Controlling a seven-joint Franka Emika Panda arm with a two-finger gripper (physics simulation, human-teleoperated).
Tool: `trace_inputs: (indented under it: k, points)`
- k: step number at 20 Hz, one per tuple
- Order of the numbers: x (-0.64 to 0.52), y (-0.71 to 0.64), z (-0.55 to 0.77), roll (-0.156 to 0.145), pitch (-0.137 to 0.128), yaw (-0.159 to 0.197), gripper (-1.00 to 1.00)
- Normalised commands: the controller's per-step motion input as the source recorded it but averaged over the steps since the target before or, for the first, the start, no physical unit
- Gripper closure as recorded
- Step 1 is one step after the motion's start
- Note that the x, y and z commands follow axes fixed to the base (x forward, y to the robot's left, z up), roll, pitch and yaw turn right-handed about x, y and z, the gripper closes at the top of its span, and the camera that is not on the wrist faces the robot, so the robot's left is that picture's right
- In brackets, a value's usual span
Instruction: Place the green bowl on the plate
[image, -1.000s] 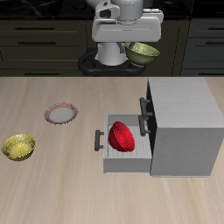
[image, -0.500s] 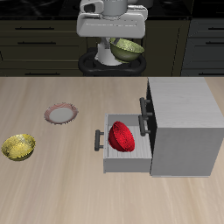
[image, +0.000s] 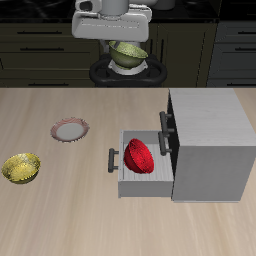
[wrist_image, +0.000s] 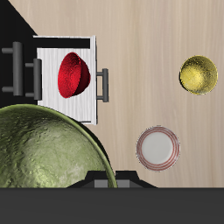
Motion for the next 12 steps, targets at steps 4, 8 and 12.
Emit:
trace_inputs:
  k: [4,8,12]
  points:
    - [-0.09,-0.43,-0.01,-0.053,-0.009,-0.024,1.00]
    - [-0.19,-0.34,0.01,-0.025,-0.015,-0.001,1.00]
    - [-0.15,-0.15,-0.02,-0.017,-0.013,0.023,1.00]
